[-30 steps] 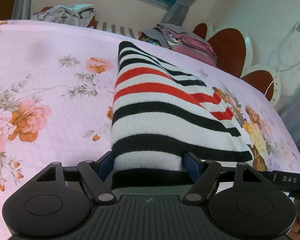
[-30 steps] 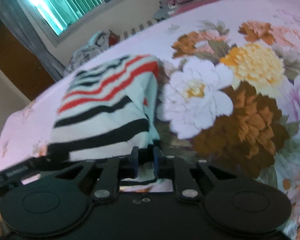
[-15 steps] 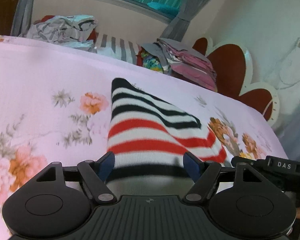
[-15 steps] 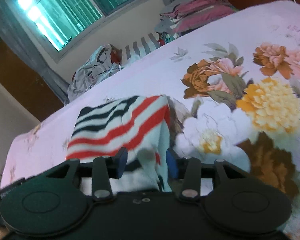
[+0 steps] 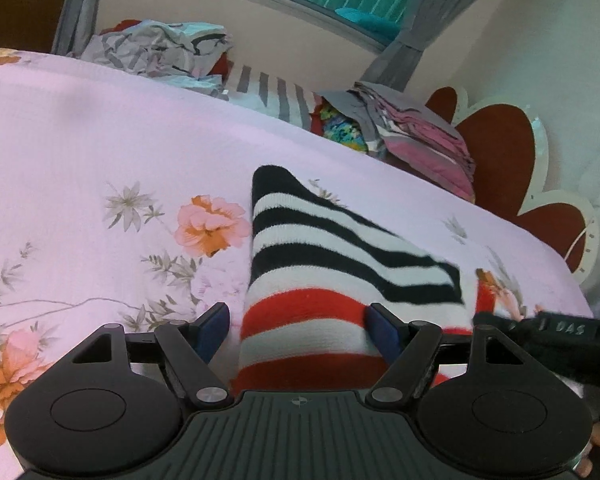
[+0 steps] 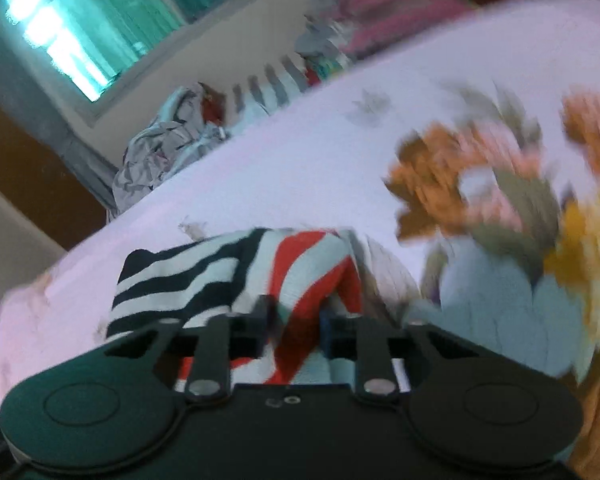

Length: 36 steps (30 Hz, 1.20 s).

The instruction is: Fold small clothes

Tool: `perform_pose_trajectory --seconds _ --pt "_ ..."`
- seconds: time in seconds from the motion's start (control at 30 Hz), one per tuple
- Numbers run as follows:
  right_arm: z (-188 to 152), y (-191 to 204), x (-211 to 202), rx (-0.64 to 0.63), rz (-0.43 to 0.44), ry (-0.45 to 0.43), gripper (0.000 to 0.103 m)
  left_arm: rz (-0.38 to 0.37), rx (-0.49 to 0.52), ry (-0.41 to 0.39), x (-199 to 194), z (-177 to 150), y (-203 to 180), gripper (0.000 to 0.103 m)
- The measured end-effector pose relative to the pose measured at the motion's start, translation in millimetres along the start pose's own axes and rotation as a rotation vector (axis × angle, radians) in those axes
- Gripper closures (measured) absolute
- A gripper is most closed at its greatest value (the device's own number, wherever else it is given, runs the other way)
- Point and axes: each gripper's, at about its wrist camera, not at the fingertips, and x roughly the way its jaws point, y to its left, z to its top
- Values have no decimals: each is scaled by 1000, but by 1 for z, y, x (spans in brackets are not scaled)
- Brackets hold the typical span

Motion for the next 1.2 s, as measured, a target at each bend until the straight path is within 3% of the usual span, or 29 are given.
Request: perform_pose_trajectory --seconds 0.1,0.27,0.37,0.43,0.57,0.77,0.97,1.07,1.13,1.2 --pt "-1 6 7 -96 -42 -28 92 1 -5 -1 7 -4 4 29" --pt "-14 -14 16 -43 -80 -31 94 -10 20 -4 13 -8 2 29" --pt "-11 -9 12 -58 -91 -33 90 -7 8 -2 11 -4 4 28" --pt "-5 -6 1 -56 -91 -62 81 1 21 -20 5 -2 1 28" --pt "7 4 -10 -81 -69 -108 80 5 22 -31 6 7 -4 28" --pt "6 21 13 -156 -72 -48 75 37 38 2 22 8 -8 28" --pt "-2 12 31 -178 -137 -15 91 33 19 25 26 9 -6 28" --pt "-2 11 31 -176 -135 -12 91 40 29 24 26 8 -7 28" --pt "-2 11 27 -170 -123 -13 88 49 41 20 24 8 -9 28" --pt "-1 12 17 -150 -88 -26 78 56 53 16 19 8 -11 28"
